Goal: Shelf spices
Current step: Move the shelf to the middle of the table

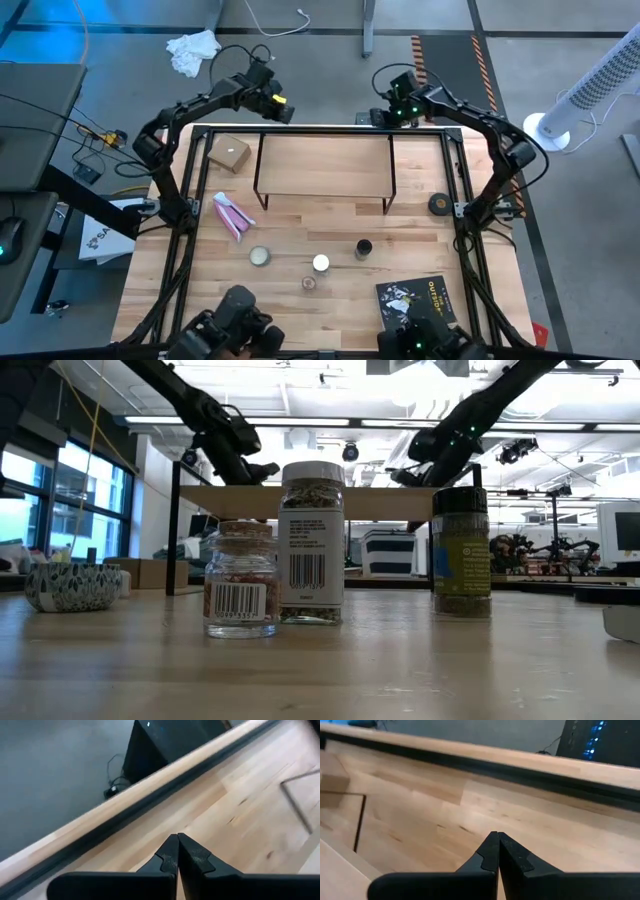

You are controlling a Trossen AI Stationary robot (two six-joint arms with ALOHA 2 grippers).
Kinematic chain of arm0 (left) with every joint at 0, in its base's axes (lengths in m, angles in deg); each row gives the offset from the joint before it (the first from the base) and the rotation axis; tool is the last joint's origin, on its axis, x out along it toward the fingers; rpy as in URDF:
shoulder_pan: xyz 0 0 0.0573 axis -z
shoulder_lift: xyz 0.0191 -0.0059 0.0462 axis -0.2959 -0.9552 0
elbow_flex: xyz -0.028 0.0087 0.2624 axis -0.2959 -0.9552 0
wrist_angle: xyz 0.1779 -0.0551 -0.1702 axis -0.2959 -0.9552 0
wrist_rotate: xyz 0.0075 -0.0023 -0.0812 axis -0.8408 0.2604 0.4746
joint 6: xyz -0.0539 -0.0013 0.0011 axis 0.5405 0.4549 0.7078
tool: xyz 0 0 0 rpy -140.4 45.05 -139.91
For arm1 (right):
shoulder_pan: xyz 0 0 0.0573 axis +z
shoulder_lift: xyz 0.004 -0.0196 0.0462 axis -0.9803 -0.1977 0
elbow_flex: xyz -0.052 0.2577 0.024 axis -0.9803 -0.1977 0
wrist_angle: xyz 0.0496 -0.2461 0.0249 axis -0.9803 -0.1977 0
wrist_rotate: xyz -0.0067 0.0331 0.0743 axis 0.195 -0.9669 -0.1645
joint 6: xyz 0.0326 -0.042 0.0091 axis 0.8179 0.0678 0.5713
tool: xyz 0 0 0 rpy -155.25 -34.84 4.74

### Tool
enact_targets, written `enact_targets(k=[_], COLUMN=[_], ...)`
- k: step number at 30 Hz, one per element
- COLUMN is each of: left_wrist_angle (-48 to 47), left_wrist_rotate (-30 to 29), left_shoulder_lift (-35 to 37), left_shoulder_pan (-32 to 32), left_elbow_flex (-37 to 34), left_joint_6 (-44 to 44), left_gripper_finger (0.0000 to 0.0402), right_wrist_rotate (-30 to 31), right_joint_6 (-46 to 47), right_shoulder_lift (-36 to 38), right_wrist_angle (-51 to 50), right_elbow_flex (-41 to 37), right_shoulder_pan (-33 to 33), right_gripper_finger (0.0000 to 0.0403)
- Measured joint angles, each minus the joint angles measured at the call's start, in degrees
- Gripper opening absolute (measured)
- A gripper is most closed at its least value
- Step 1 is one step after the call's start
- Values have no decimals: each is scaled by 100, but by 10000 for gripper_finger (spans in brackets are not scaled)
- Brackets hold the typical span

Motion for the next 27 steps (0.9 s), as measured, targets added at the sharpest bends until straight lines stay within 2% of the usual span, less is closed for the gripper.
enact_targets(k=[7,11,16,22,27], left_wrist_angle=[-440,-305,-223,-260,-231], left_wrist_rotate=[-464,-442,-379,-740,-788], left_shoulder_lift=[0,10,63,520,1109], left_shoulder_pan=[270,442,656,785,784], left_elbow_flex=[-19,-68,-476,-1013,-1405], left_joint_6=[-343,-255,-121,-97,102], left_gripper_finger=[0,0,0,0,0], right_wrist_rotate=[16,-61,-150,-195,-215], right_joint_6=[161,433,685,935,1047], right_shoulder_lift=[167,536,1095,1556,1614], right_wrist_angle=[244,814,1400,1820,2062], right_elbow_flex=[-706,-1269,-1882,-2373,-2409], right_shoulder_pan=[285,436,437,463,654], right_gripper_finger=[0,0,0,0,0])
